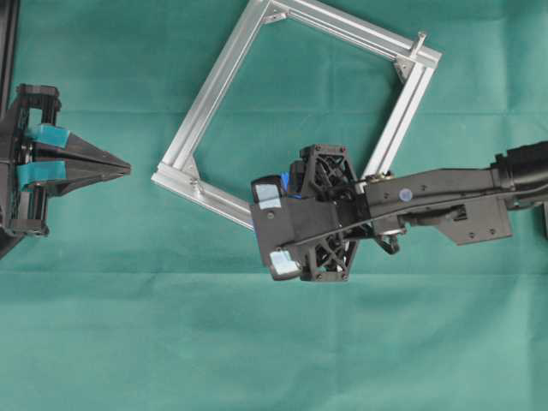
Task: Find the location of the shaft and insert the gear.
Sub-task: 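Carry the gear over the metal shaft near the frame corner, then align the gear's center hole with the shaft and lower it down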
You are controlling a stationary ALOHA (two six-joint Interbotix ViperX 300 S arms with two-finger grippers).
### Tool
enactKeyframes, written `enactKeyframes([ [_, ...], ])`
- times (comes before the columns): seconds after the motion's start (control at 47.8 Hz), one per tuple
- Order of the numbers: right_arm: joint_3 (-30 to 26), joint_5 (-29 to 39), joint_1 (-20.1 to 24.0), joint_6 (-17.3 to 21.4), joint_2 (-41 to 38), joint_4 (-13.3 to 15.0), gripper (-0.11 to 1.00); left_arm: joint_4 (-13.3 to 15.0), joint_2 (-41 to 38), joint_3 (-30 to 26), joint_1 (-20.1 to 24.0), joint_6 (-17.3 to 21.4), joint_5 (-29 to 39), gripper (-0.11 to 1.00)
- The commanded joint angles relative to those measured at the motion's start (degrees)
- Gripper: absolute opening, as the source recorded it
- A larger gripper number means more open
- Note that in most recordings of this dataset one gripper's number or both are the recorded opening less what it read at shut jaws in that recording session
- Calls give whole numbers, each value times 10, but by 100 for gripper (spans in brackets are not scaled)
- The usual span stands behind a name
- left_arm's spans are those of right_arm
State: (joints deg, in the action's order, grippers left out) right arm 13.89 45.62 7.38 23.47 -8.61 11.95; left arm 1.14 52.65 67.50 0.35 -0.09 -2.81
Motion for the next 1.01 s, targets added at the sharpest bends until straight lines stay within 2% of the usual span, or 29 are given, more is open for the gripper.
enactKeyframes([
  [0.0, 6, 4, -1, 0, 30, 3, 71, 1, -5, -5, 1, -1, -2, 1],
  [0.293, 53, 0, -1, 34, 62, 3, 71, 1, -5, -5, 1, -1, -1, 1],
  [0.565, 92, -35, -1, 54, 87, 4, 71, 1, -5, -5, 1, -1, -2, 1],
  [0.984, 83, -78, 24, 60, 82, 4, 71, 1, -5, -6, 1, -1, -2, 1],
])
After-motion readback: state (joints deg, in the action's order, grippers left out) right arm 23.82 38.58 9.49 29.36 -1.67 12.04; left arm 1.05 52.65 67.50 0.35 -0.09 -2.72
